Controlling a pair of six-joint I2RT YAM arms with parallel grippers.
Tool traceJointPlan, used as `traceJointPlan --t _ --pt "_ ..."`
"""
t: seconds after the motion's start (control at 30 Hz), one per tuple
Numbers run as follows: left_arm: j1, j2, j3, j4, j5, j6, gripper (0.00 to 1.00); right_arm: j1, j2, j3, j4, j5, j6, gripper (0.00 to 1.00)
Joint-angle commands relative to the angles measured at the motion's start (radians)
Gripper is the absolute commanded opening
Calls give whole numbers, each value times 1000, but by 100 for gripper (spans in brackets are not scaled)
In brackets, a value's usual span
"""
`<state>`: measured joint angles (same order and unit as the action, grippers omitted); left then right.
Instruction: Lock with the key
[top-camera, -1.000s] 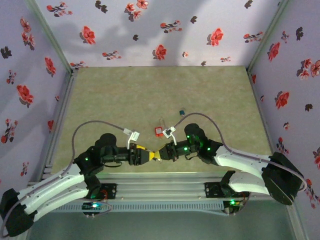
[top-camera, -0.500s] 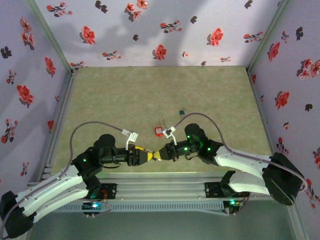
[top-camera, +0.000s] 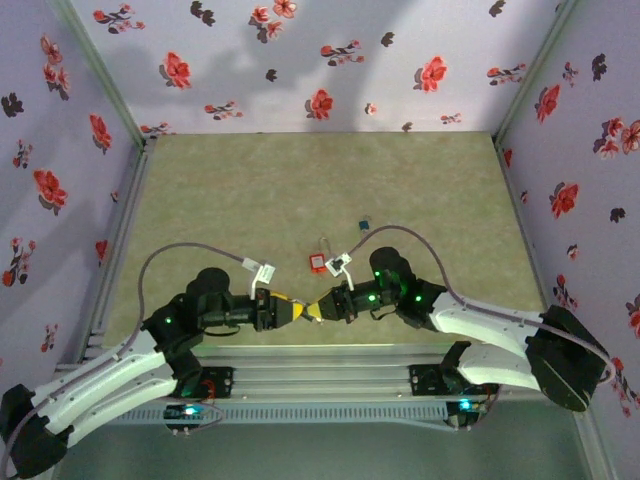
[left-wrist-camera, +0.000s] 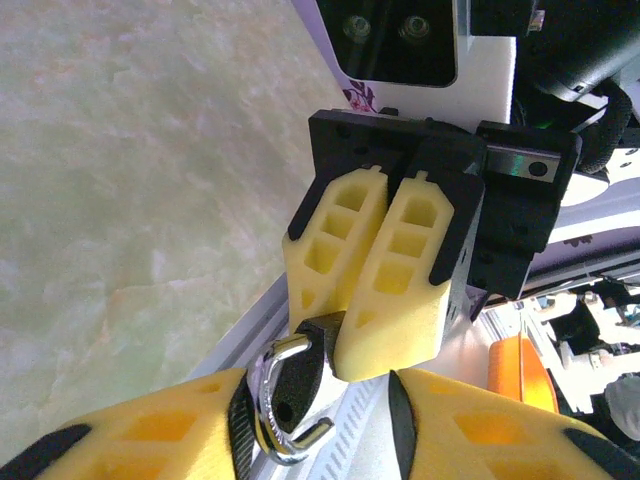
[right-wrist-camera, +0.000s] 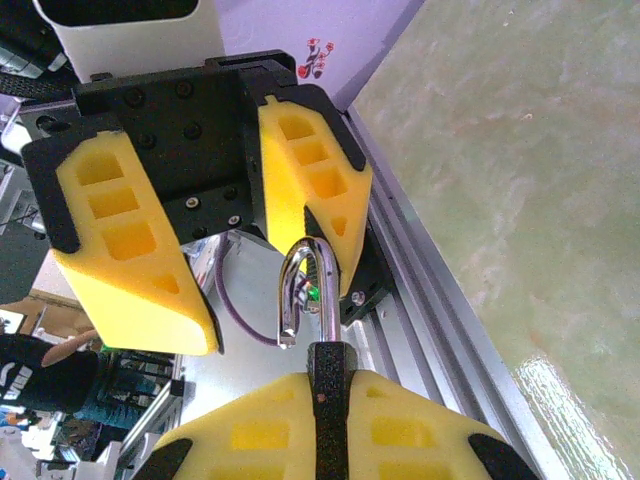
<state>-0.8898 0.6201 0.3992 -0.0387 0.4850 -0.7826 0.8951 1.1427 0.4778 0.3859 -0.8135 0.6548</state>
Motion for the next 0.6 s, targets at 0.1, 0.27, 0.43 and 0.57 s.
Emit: traceJointPlan --t 0.1,0.27,0.43,0.57 --pt "8 -12 26 -6 2 6 34 10 -22 14 26 -19 -18 0" --pt "9 -17 33 -31 1 18 31 11 -23 13 25 -19 -17 0" --pt "17 -26 38 -53 -3 23 34 12 -23 12 29 -22 -18 0" --pt "25 -36 38 -58 -3 22 36 12 -22 12 31 -23 -17 0"
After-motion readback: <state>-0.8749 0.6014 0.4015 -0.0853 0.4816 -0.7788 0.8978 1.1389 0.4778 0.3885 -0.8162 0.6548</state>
